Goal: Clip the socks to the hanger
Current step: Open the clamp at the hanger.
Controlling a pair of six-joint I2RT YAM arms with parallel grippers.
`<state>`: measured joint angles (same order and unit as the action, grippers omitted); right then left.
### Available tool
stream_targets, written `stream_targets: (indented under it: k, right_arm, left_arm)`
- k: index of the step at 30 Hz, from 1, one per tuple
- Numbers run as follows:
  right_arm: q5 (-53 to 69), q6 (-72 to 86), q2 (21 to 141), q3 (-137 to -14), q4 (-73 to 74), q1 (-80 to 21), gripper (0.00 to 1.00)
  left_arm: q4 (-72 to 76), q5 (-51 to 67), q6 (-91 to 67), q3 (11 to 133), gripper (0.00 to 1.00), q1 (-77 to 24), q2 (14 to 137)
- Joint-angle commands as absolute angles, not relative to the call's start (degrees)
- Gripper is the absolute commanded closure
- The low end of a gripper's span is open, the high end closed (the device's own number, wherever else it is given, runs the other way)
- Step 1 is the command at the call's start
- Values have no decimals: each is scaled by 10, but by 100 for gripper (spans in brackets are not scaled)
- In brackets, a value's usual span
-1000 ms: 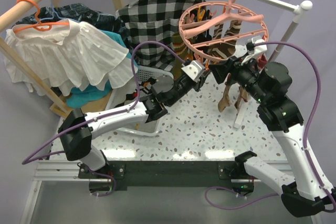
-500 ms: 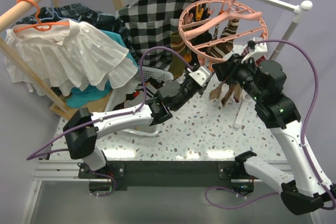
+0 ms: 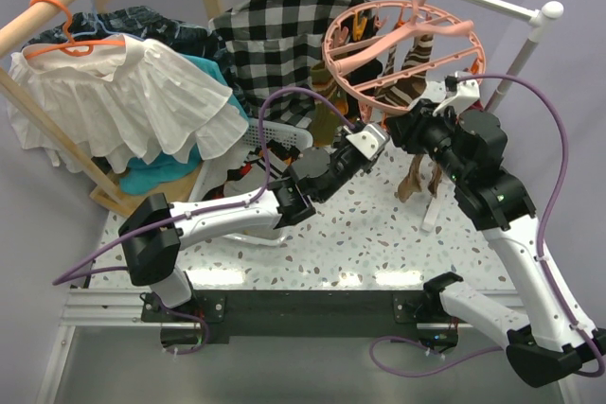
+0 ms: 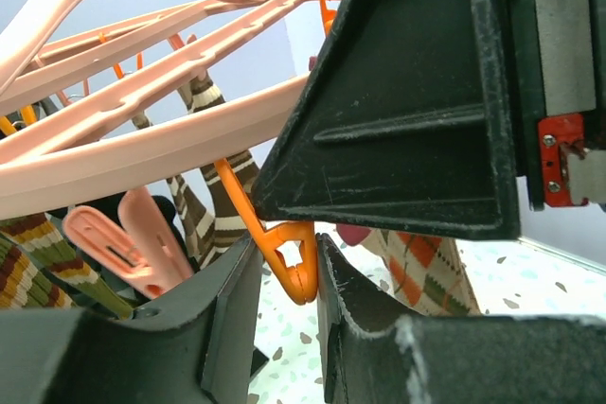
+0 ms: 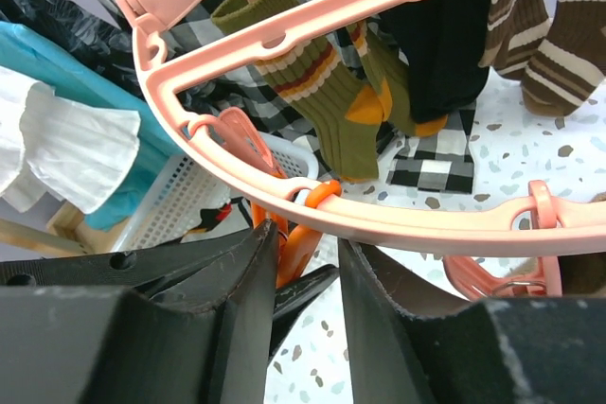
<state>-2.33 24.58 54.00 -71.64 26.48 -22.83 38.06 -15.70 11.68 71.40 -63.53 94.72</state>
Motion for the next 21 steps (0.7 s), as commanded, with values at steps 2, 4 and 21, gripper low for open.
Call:
stream_targets:
  k: [2, 4, 21]
  right_arm:
    - [-58, 244, 537, -715, 227, -227, 70]
    - [-58, 237, 534, -714, 227, -228, 77]
    - [-39, 193, 516, -699, 209, -228, 97]
  left_arm:
    - [391, -145, 126, 716, 65, -647, 939]
    - [381, -141, 120, 710, 62, -647, 933]
    - [399, 167, -129, 663, 27, -512, 872]
